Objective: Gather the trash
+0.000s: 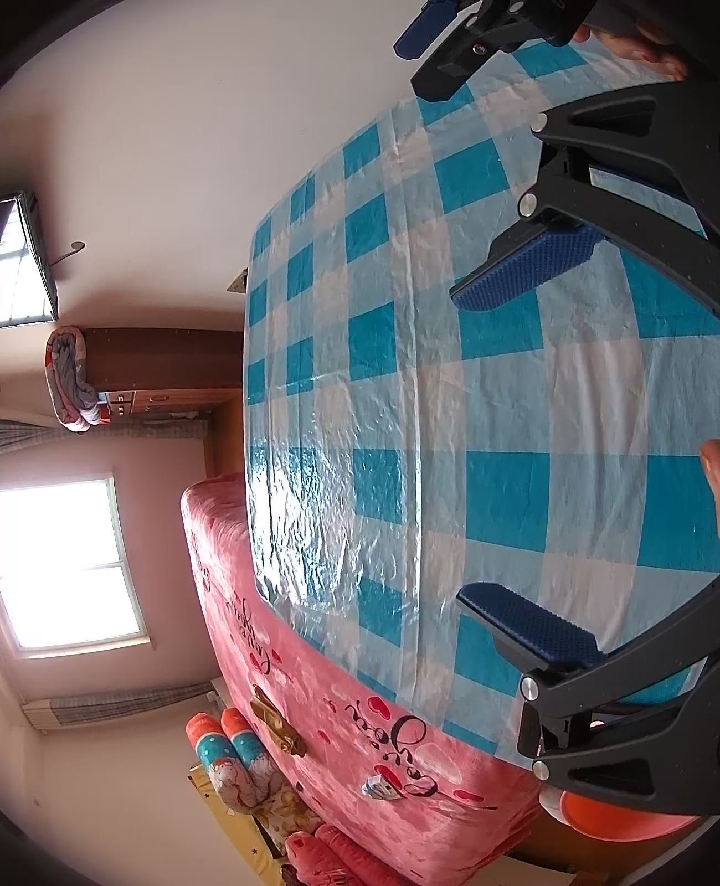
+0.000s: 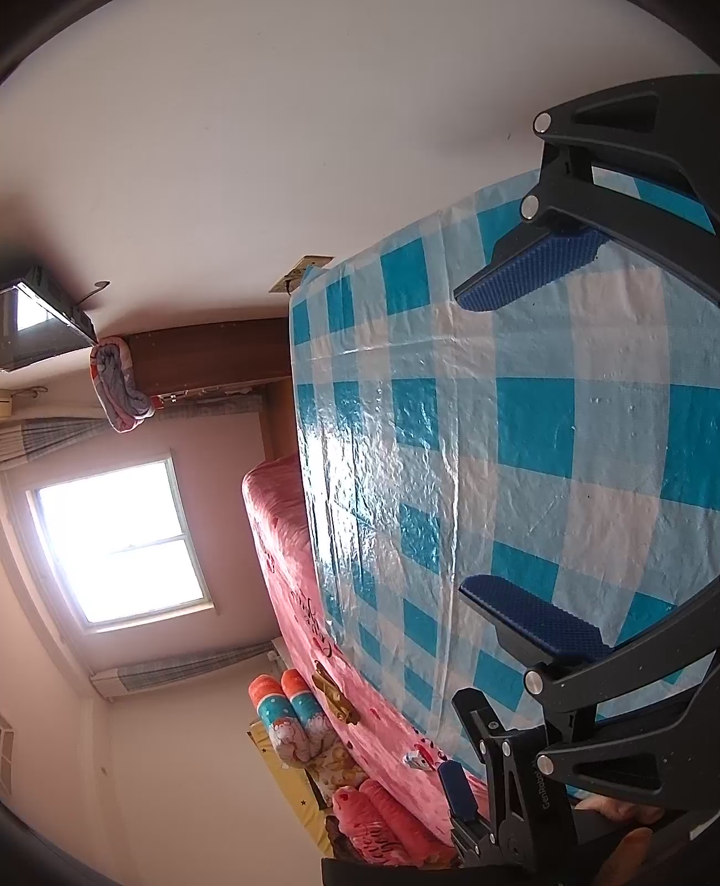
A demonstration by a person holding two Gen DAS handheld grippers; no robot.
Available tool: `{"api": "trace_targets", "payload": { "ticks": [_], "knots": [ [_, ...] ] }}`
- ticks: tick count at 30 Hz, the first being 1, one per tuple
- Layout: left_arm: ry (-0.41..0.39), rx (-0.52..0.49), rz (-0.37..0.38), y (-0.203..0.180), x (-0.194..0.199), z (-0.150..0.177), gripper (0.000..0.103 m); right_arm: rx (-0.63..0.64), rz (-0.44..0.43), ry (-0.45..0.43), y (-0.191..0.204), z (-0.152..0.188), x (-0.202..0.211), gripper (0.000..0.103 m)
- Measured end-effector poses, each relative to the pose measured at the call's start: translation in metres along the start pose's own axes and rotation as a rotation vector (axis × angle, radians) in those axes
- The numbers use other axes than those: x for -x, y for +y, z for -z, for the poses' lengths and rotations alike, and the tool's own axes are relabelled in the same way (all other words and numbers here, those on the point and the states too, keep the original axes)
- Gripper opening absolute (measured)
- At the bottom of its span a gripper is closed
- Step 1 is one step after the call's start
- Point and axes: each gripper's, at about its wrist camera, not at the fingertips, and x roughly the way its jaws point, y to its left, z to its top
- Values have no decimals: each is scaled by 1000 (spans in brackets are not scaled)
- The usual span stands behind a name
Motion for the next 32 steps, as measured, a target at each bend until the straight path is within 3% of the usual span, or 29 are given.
{"api": "trace_targets", "payload": {
  "ticks": [17, 21, 32],
  "knots": [
    [6, 5, 44, 1, -5, 0, 99, 23, -4, 19, 5, 2, -11, 95],
    [42, 45, 84, 3, -14, 1, 99, 16, -2, 33, 3, 3, -16, 95],
    [191, 38, 46, -10, -65, 7, 99, 14, 80, 197, -7, 8, -66, 95]
  ]
}}
